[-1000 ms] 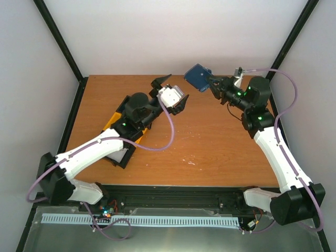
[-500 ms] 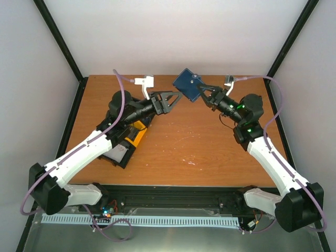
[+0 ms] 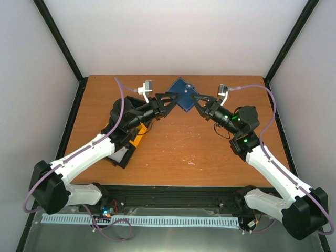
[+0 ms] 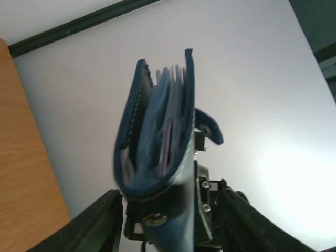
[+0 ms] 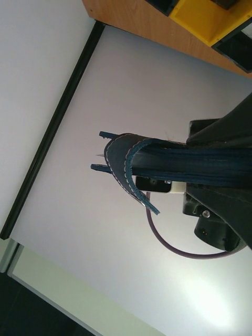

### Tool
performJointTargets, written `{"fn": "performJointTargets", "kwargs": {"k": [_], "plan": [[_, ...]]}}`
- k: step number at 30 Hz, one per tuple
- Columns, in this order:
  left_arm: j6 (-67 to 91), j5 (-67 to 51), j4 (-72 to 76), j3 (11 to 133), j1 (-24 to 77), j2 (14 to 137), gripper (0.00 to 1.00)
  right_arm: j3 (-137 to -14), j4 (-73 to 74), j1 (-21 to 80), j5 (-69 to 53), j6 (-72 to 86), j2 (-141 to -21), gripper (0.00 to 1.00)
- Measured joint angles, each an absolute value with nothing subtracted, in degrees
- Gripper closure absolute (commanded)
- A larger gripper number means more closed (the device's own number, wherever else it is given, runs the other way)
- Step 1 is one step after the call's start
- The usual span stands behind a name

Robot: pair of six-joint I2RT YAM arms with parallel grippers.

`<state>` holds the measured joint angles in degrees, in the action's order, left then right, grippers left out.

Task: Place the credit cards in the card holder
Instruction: Turn over the card holder at the center of the board.

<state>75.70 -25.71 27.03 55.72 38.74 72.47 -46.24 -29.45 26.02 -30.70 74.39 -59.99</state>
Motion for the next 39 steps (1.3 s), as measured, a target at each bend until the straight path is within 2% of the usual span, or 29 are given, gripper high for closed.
{"fn": "performJointTargets", "kwargs": {"k": [3, 7, 9, 11, 15, 20, 26, 31, 39], "plan": [[77.8, -25.2, 29.1, 54.3, 38.8, 71.9, 0.59, -45.3, -29.1, 26.8, -30.4, 74.4, -59.7, 0.97], [80.0, -25.0, 30.9, 52.9, 38.7, 71.9, 0.76, -44.0, -28.5, 27.9, -29.8, 74.4, -59.4, 0.96], [80.5, -25.1, 30.9, 52.4, 38.8, 72.1, 0.89, -43.4, -28.5, 28.3, -29.1, 74.4, -58.8, 0.93], [80.6, -25.1, 30.7, 52.1, 38.9, 72.1, 0.99, -42.8, -27.9, 28.6, -28.6, 74.2, -58.1, 0.82], [80.6, -25.2, 29.9, 49.7, 38.9, 71.4, 0.99, -42.5, -18.9, 28.9, -27.3, 71.1, -55.1, 0.52], [76.6, -27.6, 22.6, 45.3, 37.9, 70.7, 0.99, -42.2, 1.3, 29.3, -23.2, 62.4, -48.1, 0.39], [63.2, -33.2, 9.3, 47.3, 37.7, 77.2, 0.99, -43.6, 25.0, 29.3, -15.2, 52.4, -43.2, 0.36], [56.9, -38.9, 4.5, 49.7, 38.0, 86.5, 0.99, -47.2, 40.5, 29.3, -8.6, 47.1, -47.6, 0.37], [52.1, -44.6, 0.4, 55.1, 40.2, 99.5, 0.99, -47.5, 48.9, 29.5, -9.6, 39.9, -59.7, 0.38]]}}
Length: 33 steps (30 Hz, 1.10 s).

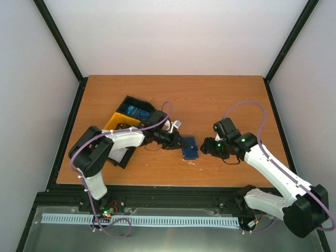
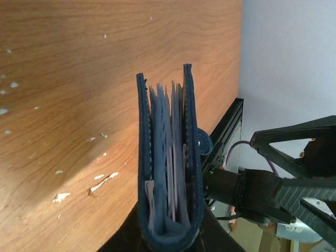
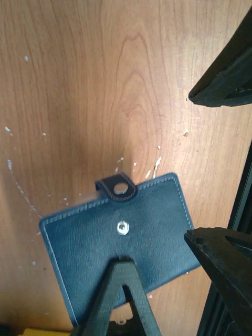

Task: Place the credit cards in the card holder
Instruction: Turn over the card holder at the center of the board.

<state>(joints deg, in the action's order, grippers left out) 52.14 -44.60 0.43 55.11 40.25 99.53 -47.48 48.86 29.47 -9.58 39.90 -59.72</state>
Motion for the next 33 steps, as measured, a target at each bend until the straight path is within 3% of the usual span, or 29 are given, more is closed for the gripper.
{"fn": "performJointTargets", "kwargs": {"k": [7, 12, 15, 33], "plan": [[49.1, -47.3, -0.9, 59.6, 41.6, 108.5, 0.99, -47.5, 48.5, 30.6, -9.9, 36.3, -66.8, 0.4], [46.6, -47.1, -4.6, 61.8, 41.6, 112.3, 0.98, -47.5, 46.4, 31.0, -10.1, 35.0, -70.5, 0.58], [44.9, -46.9, -7.3, 64.3, 41.6, 113.8, 0.99, -47.5, 44.2, 31.1, -10.8, 33.5, -72.3, 0.63], [41.4, -45.5, -13.6, 67.8, 41.6, 114.9, 0.99, -49.9, 38.7, 31.7, -9.8, 29.5, -85.4, 0.55]]}}
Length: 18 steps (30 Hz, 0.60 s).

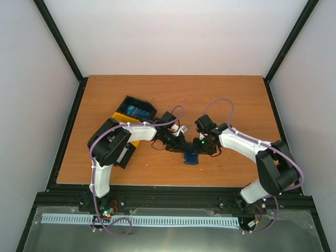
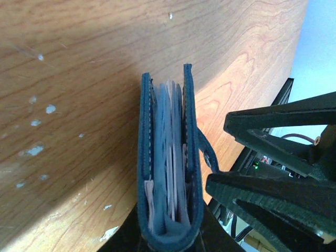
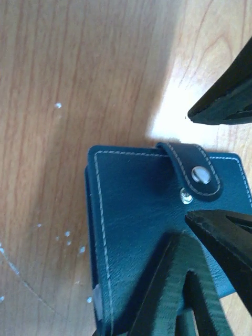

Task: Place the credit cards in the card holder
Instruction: Turn over the card holder at the center of the board, then close the card holder at the center of the board.

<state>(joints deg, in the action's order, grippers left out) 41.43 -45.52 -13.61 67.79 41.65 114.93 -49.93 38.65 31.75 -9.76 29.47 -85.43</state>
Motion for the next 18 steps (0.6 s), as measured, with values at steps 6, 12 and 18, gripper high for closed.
{"fn": "performJointTargets", "kwargs": {"k": [6, 12, 18], "plan": [[41.4, -45.6, -13.6, 67.8, 41.6, 114.9, 0.99, -52.1, 39.1, 34.5, -6.6, 29.8, -87.0, 0.55], [41.4, -45.6, -13.6, 67.8, 41.6, 114.9, 0.99, -53.1, 40.8, 35.7, -2.6, 30.5, -87.7, 0.62], [41.4, -45.5, -13.7, 67.8, 41.6, 114.9, 0.99, -53.1, 42.0, 35.7, -0.1, 31.1, -87.7, 0.72]]}}
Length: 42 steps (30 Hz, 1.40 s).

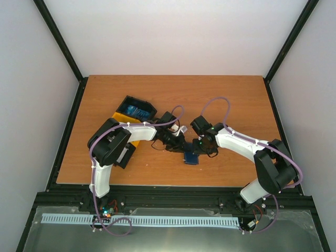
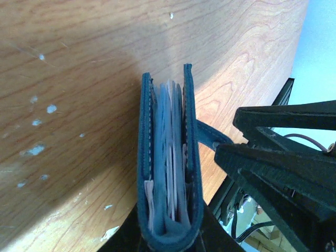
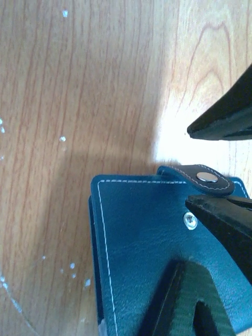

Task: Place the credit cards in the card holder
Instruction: Close the card holder at the center of the board.

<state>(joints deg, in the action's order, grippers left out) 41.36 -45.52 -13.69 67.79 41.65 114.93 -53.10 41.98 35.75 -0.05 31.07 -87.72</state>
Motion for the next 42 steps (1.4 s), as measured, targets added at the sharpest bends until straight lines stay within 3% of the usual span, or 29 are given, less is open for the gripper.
{"fn": "performJointTargets", "kwargs": {"k": [11, 42], "plan": [[40.9, -45.2, -13.8, 67.8, 41.6, 114.9, 0.99, -53.5, 44.2, 35.8, 1.8, 31.5, -87.7, 0.97], [41.0, -45.1, -13.8, 67.8, 41.6, 114.9, 0.99, -52.4, 38.3, 35.8, -8.0, 32.3, -88.4, 0.97]]}}
